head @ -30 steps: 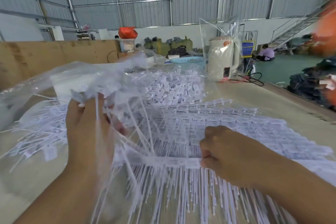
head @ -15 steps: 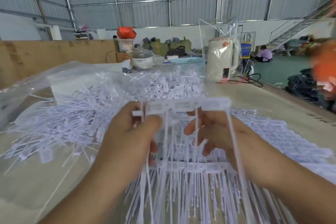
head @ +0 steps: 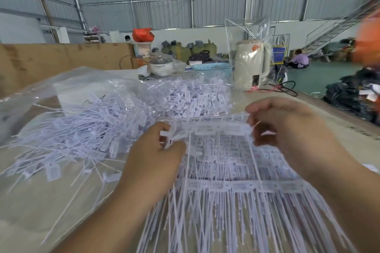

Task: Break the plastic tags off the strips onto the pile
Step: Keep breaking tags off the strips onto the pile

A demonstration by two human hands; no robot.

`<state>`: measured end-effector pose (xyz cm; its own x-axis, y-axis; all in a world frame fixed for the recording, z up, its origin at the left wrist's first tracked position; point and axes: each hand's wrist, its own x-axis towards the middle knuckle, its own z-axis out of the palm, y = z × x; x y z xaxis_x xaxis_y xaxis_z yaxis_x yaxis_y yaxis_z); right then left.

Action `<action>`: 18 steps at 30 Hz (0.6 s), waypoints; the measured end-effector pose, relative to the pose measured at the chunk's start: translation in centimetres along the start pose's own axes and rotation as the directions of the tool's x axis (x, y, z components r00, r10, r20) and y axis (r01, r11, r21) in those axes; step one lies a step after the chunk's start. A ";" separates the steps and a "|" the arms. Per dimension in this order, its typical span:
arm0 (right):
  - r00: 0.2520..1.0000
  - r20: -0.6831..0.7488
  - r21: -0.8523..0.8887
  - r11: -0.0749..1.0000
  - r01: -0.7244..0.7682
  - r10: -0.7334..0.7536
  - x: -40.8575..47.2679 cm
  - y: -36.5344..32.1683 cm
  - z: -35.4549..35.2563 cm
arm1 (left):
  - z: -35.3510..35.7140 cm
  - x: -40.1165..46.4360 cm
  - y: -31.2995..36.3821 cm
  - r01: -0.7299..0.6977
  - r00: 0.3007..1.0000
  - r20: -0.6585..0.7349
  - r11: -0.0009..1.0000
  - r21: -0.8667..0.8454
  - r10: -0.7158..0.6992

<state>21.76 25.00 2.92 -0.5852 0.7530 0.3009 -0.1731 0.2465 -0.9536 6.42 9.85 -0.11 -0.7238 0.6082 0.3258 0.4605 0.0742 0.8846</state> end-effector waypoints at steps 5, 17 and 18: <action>0.843 0.153 -0.502 0.694 0.516 -0.517 -1.8 -1.6 1.3 | 1.2 -0.3 0.3 -0.063 0.998 0.015 0.997 0.052 0.062; 0.868 0.399 -0.793 0.364 0.489 -0.297 -1.1 -0.2 1.2 | -1.2 0.7 1.1 0.284 0.945 0.321 0.643 -0.711 -0.062; 0.873 0.392 -0.828 0.302 0.472 -0.290 -0.9 -0.4 0.7 | -1.5 0.6 1.3 0.299 0.938 0.345 0.563 -0.770 -0.026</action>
<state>21.76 23.77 3.07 -0.7711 0.3467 0.5340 0.3276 0.9352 -0.1340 5.75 9.15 1.72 -0.5138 0.8415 0.1673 -0.3527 -0.3849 0.8529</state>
